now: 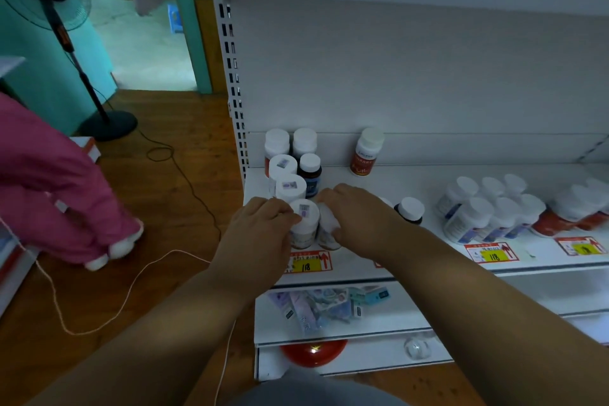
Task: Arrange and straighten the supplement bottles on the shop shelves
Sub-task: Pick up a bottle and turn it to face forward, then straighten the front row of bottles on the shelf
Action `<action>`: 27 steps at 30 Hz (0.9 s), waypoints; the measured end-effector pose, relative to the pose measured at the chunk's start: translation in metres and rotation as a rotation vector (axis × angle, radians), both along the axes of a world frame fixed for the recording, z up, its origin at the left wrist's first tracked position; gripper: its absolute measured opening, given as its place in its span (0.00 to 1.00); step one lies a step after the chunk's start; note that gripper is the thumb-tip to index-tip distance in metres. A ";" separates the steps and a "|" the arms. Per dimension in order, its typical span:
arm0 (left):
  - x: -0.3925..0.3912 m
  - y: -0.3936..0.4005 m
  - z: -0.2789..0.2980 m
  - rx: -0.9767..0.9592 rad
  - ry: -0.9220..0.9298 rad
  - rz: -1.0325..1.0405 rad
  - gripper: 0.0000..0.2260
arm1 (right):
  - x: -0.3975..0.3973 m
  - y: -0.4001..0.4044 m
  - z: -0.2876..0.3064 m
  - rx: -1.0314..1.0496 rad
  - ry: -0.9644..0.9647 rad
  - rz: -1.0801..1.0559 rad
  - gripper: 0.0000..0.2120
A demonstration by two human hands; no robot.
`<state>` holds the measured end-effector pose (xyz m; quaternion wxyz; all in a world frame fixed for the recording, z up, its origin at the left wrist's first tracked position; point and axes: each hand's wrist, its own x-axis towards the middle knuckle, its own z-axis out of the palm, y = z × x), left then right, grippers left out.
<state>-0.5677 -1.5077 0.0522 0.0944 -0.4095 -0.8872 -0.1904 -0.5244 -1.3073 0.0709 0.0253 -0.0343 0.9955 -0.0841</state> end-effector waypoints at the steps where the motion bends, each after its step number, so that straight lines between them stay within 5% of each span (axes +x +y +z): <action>1: 0.000 0.000 0.000 0.001 0.001 0.000 0.15 | 0.000 0.000 0.000 0.001 -0.003 -0.003 0.24; 7: 0.000 0.001 0.001 0.009 -0.006 0.003 0.13 | 0.002 0.004 0.004 -0.051 0.034 0.008 0.24; 15: -0.006 0.054 0.025 0.159 -0.045 -0.013 0.15 | -0.007 0.054 0.022 -0.162 0.340 -0.188 0.14; 27: -0.032 0.140 0.030 0.260 -0.212 0.145 0.15 | -0.085 0.131 0.008 -0.238 0.118 -0.364 0.18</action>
